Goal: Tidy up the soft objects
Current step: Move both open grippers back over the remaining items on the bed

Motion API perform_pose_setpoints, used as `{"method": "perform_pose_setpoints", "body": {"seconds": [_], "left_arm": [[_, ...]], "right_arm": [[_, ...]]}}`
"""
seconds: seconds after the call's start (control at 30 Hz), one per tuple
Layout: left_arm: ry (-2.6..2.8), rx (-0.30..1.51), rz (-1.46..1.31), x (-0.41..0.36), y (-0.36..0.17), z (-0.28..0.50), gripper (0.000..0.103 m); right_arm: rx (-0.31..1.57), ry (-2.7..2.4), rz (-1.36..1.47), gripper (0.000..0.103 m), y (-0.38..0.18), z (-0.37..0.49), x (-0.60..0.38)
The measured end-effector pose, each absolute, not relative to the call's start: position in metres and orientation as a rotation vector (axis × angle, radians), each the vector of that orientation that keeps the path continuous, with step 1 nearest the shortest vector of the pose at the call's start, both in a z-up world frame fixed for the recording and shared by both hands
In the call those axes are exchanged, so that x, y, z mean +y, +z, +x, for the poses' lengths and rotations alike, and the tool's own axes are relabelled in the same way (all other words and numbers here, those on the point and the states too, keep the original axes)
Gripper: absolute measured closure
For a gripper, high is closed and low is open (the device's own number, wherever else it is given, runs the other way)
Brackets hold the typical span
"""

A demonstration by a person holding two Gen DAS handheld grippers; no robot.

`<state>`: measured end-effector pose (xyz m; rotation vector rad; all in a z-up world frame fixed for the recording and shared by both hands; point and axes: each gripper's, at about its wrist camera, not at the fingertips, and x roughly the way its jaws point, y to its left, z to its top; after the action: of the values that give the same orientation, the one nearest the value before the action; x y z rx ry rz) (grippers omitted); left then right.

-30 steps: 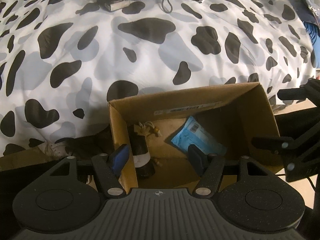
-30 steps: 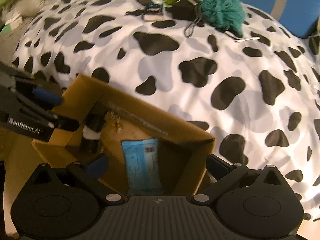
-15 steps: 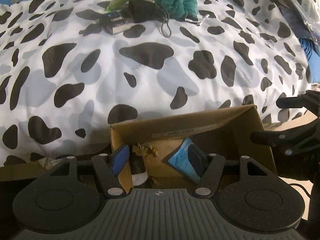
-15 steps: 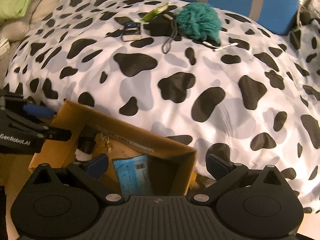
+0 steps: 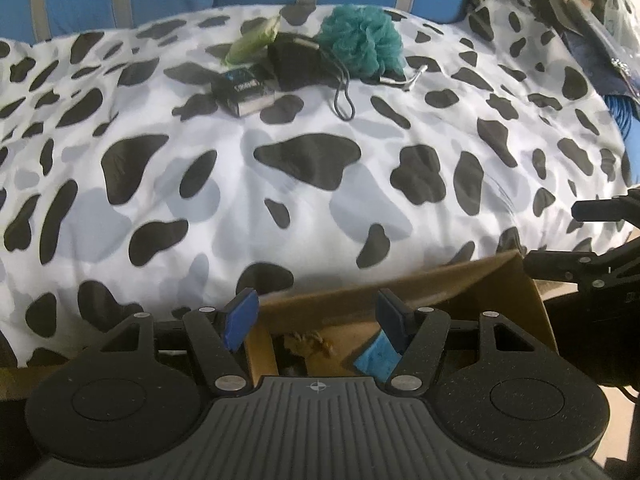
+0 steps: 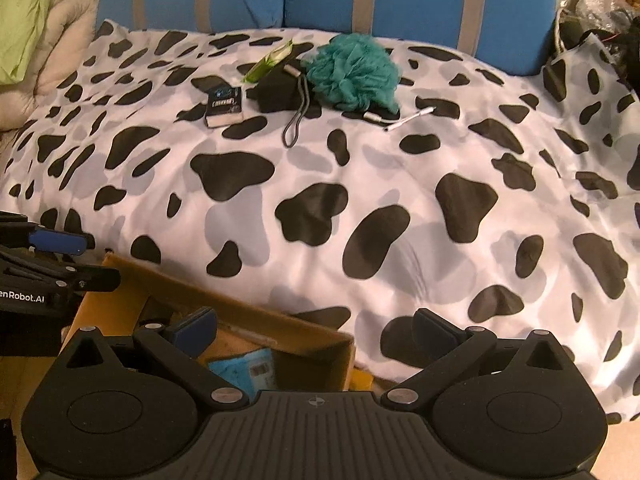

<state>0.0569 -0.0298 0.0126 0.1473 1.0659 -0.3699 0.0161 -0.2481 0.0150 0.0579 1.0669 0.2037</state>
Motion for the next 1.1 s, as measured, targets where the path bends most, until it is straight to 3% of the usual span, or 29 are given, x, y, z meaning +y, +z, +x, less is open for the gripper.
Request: {"method": "perform_pose_setpoints", "body": {"seconds": [0.6, 0.77, 1.1], "left_arm": [[-0.310, 0.975, 0.174, -0.035, 0.013, 0.101, 0.039], [-0.301, 0.948, 0.157, -0.036, 0.010, 0.119, 0.031], [-0.283, 0.958, 0.134, -0.032, 0.004, 0.152, 0.030]], "right_arm": [[1.003, 0.147, 0.048, 0.000, 0.017, 0.048, -0.263], [0.997, 0.137, 0.057, 0.000, 0.015, 0.063, -0.268], [0.994, 0.137, 0.044, 0.000, 0.010, 0.084, -0.273]]}}
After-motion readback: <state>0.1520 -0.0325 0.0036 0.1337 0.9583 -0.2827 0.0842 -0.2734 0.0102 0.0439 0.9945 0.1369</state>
